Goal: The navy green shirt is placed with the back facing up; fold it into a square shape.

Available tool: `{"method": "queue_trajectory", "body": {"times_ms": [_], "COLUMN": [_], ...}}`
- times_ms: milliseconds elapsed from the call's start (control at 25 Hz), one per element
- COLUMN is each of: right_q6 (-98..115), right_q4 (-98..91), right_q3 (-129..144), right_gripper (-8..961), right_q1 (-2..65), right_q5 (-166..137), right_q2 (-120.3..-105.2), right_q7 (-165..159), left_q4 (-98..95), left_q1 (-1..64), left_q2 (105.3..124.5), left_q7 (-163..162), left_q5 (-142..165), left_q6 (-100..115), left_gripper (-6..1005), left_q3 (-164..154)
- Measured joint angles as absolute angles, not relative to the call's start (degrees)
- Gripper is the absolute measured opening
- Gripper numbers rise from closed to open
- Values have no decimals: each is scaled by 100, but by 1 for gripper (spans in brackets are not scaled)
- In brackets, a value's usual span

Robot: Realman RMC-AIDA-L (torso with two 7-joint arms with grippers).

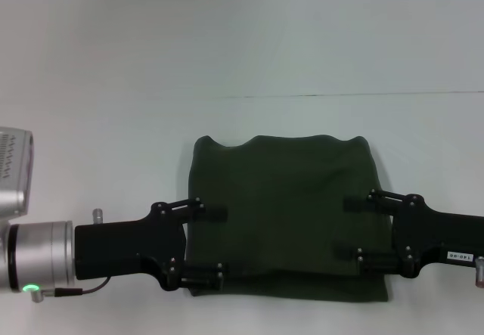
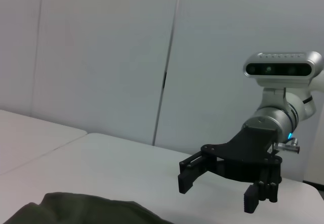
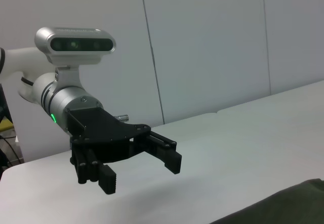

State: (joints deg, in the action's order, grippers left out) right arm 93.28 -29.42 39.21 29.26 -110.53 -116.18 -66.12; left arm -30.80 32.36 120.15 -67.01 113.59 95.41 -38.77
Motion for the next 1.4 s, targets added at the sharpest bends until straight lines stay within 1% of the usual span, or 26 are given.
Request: {"method": "queue_trajectory", "body": {"times_ms": [1400], "right_q6": [9351], "right_q4": [-2944], "right_q3": [3919], "right_gripper": [886], "right_q1": [2935], "right_q5": [-11065], "right_q2": [-11617], "right_q7": [-6662], "left_q4": [-3076], "left_q1": [3287], "left_q2": [12015], "left_q7": [-6732], "left_q5": [11426], "left_q6": [9624], "left_gripper": [891], "left_q3": [-3981]}}
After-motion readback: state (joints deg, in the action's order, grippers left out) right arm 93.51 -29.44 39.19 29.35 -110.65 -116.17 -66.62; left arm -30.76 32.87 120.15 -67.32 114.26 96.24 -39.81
